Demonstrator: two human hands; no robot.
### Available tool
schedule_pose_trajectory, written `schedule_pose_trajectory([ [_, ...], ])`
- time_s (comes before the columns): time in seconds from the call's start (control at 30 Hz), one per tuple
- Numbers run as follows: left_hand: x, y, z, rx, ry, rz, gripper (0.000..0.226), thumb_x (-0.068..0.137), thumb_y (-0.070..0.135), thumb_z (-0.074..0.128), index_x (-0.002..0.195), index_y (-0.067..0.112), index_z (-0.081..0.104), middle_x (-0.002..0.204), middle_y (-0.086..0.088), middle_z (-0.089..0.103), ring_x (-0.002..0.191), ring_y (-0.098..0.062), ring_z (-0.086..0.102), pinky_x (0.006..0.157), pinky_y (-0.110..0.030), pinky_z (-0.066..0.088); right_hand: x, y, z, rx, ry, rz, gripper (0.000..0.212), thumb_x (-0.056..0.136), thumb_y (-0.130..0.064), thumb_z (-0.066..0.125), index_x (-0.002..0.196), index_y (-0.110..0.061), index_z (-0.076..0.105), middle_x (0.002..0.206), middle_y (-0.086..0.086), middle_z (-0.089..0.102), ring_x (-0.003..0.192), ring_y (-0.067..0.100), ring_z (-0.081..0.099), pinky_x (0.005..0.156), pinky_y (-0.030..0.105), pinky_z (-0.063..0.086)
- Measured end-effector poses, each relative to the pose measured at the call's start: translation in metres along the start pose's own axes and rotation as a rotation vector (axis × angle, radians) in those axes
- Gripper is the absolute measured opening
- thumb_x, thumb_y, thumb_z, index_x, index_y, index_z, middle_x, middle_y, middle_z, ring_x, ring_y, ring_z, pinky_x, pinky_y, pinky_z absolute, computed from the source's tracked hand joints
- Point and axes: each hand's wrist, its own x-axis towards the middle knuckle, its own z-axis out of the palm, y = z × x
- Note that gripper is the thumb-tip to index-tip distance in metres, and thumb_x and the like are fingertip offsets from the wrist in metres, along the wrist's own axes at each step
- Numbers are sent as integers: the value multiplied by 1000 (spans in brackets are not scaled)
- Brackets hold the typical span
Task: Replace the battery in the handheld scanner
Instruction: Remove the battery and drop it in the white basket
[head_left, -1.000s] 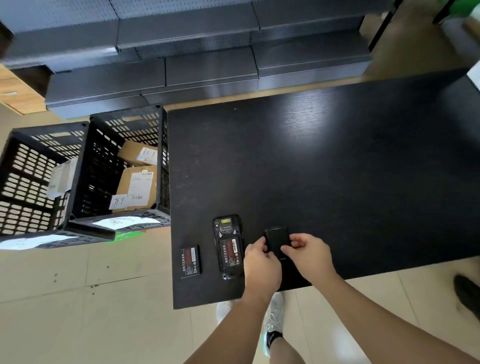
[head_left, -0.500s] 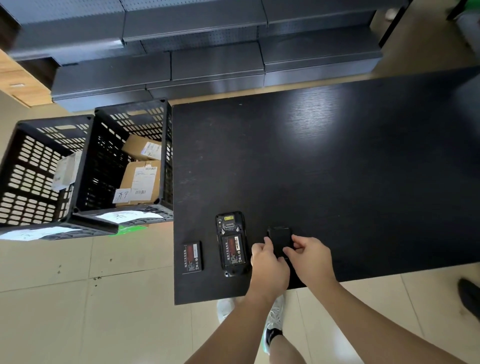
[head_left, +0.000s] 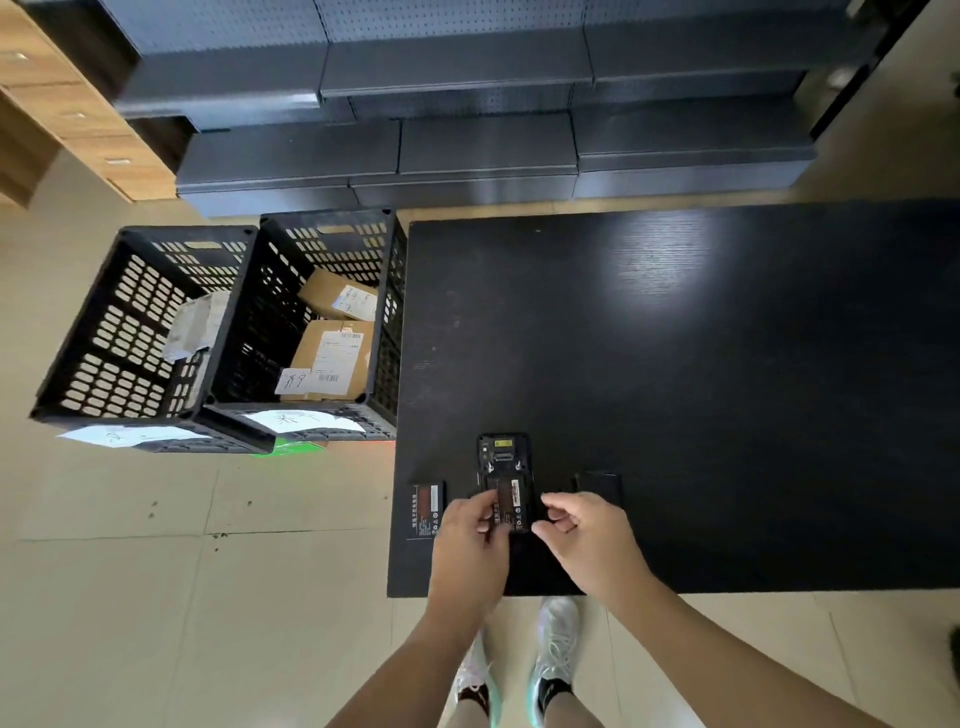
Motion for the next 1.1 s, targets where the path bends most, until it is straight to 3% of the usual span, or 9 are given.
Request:
schedule_pose_trajectory([
  [0.17, 5, -26, -8, 118, -59, 86, 37, 90, 13, 65, 127, 12, 63, 109, 1, 59, 98, -13, 60, 93, -25, 48, 4, 1, 13, -72, -83, -79, 41, 81, -27, 76, 120, -19, 69, 101, -1, 68, 79, 2, 64, 81, 22, 55],
  [0.37, 13, -34, -7, 188, -138, 132, 42, 92, 19, 64, 132, 9, 59, 114, -7, 62, 102, -20, 62, 95, -31, 50, 9, 7, 12, -196, -137, -132, 47, 83, -34, 74, 127, -22, 64, 108, -3, 68, 81, -3, 61, 80, 19, 55],
  [0.5, 21, -39, -12, 283, -189, 210, 42, 93, 24, 62, 133, 11, 59, 113, -8, 64, 102, -22, 62, 88, -25, 45, 12, 11, 10, -218, -204, -165, 48, 86, -36, 71, 130, -19, 61, 111, -2, 66, 90, 3, 65, 81, 24, 56],
  [0.63, 30, -43, -16, 425, -272, 318, 31, 96, 29, 56, 118, 9, 64, 100, -9, 64, 93, -27, 63, 77, -29, 45, 17, 10, 4, -386, -257, -273, 49, 91, -45, 62, 132, -18, 59, 104, 1, 64, 93, 15, 63, 76, 31, 54],
  [0.73, 35, -45, -19, 536, -295, 425, 30, 97, 34, 53, 110, 9, 63, 94, -8, 63, 87, -26, 62, 73, -29, 45, 19, 11, 2, -515, -261, -406, 51, 95, -48, 53, 134, -16, 56, 100, 2, 63, 96, 18, 59, 70, 25, 43],
  [0.83, 38, -47, -19, 614, -291, 524, 30, 98, 35, 50, 106, 8, 62, 95, -9, 63, 90, -25, 61, 75, -32, 48, 19, 13, 1, -604, -225, -508, 51, 94, -46, 55, 131, -11, 58, 98, 5, 67, 97, 22, 62, 72, 30, 49],
  [0.93, 35, -48, -19, 680, -243, 620, 34, 99, 33, 50, 112, 4, 63, 97, -11, 66, 92, -27, 63, 75, -33, 51, 17, 18, 2, -697, -69, -696, 45, 81, -40, 76, 108, -4, 72, 75, 5, 68, 70, 22, 67, 52, 30, 56],
  [1.1, 30, -47, -19, 797, -148, 789, 28, 77, 27, 81, 89, 4, 72, 70, -6, 66, 60, -21, 65, 51, -27, 54, 15, 31, 12, -728, 38, -816, 46, 80, -38, 77, 106, -2, 71, 74, 4, 67, 66, 18, 66, 53, 26, 57],
])
